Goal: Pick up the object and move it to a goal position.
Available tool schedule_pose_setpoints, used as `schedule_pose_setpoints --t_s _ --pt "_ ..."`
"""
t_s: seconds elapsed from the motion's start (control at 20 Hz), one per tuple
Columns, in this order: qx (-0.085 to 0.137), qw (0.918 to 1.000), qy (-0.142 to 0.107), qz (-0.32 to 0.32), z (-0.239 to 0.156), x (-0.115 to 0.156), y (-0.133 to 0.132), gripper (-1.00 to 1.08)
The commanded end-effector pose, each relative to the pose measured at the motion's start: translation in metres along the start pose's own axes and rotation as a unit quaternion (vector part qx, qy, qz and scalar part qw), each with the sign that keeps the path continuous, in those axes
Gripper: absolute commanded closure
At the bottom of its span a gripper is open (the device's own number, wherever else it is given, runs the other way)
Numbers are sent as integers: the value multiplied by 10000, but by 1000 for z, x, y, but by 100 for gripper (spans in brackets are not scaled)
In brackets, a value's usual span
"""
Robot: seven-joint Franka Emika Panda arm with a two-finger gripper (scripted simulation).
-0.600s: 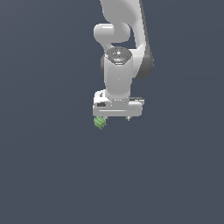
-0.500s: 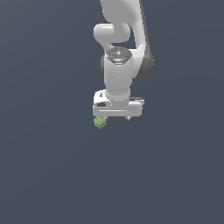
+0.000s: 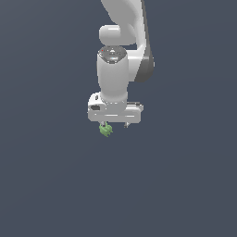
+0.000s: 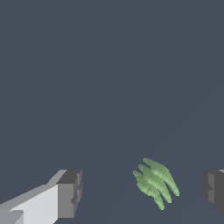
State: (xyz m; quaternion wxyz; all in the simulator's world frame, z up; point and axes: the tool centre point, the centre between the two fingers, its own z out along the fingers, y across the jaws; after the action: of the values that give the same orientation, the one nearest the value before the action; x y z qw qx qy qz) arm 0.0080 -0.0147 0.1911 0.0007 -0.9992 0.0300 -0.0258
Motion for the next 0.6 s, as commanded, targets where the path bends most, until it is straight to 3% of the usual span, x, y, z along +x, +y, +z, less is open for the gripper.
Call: schedule_pose_setpoints --t_s 0.0,0.55 --pt "-2 10000 4 8 0 0 0 -92" --pt "-12 9991 -28 -426 11 -7 8 -92"
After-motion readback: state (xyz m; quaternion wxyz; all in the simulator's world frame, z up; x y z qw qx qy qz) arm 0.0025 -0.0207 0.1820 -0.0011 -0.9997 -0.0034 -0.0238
